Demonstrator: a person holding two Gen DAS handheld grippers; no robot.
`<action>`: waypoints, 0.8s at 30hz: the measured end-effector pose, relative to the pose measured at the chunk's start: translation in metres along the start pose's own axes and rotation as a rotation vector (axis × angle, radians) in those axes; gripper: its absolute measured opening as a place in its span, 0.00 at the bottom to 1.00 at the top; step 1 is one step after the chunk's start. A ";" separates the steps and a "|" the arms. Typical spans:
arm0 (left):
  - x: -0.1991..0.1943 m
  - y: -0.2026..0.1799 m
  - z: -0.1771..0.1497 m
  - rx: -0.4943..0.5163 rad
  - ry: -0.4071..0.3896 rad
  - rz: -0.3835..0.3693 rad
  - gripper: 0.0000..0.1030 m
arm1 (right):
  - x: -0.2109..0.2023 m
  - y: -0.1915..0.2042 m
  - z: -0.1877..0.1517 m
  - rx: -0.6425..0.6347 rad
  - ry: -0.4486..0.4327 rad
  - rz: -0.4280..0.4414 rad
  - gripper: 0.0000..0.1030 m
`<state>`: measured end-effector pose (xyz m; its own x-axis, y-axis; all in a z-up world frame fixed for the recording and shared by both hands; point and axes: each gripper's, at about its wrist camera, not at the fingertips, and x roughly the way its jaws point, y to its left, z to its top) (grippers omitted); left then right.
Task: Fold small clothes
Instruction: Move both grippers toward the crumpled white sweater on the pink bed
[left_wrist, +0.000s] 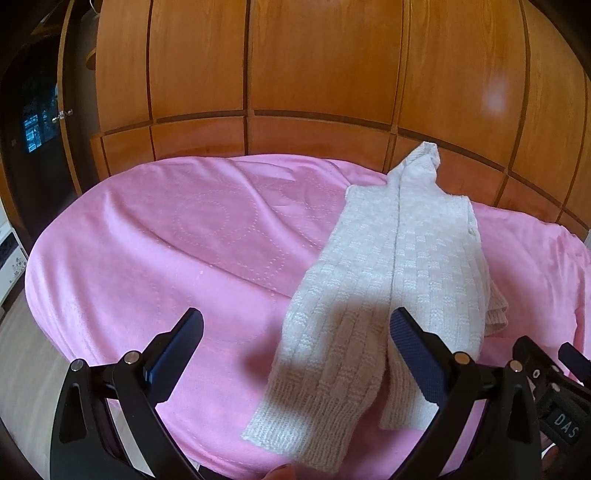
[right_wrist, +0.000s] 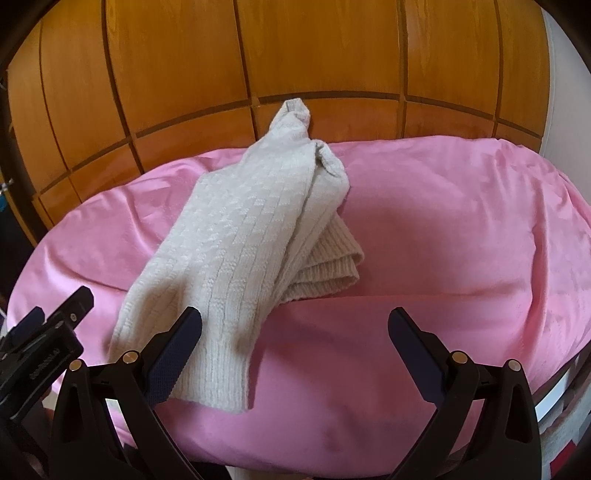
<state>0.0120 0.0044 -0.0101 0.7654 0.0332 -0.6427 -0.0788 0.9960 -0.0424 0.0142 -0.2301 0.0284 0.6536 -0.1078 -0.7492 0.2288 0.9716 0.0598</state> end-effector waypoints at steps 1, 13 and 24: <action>0.000 0.000 0.000 -0.001 0.000 -0.001 0.98 | -0.001 0.000 0.000 0.001 -0.003 0.003 0.97; 0.001 0.000 0.002 -0.002 -0.011 0.012 0.98 | -0.011 0.001 -0.004 0.011 -0.020 0.105 0.97; 0.008 0.000 0.002 -0.006 0.013 0.018 0.98 | 0.001 -0.003 -0.009 0.015 0.039 0.117 0.97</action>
<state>0.0195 0.0050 -0.0139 0.7554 0.0495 -0.6534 -0.0958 0.9948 -0.0354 0.0082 -0.2313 0.0213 0.6480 0.0145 -0.7615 0.1636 0.9738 0.1578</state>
